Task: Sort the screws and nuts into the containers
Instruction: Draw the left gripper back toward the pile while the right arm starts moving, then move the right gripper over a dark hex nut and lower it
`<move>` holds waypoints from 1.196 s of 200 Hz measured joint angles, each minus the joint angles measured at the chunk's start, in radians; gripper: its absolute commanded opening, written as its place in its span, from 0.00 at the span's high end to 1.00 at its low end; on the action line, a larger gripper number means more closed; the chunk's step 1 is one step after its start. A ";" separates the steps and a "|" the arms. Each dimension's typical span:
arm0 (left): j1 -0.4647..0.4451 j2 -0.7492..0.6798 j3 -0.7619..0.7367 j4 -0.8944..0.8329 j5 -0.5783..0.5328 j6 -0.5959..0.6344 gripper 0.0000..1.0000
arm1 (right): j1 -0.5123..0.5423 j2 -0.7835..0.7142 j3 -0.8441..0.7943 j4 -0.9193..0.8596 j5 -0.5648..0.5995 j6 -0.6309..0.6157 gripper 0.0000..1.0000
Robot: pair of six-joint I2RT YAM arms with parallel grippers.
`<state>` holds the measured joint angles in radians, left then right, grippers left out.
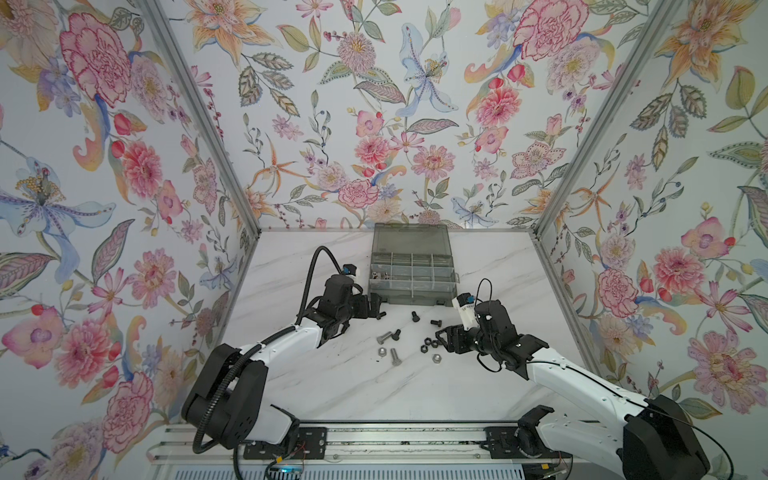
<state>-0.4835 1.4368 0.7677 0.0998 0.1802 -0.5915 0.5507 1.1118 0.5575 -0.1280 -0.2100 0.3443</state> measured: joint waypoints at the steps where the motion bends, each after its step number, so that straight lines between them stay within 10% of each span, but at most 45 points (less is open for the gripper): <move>1: 0.000 0.000 0.000 0.000 0.000 0.000 0.01 | 0.000 0.001 0.000 -0.001 0.002 0.000 0.30; 239: 0.006 0.000 -0.026 0.007 0.008 0.000 0.01 | 0.096 0.228 0.148 -0.183 0.235 -0.016 0.39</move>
<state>-0.4778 1.4368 0.7422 0.1070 0.1883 -0.5919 0.6464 1.3399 0.7059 -0.3111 0.0250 0.3286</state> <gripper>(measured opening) 0.994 0.613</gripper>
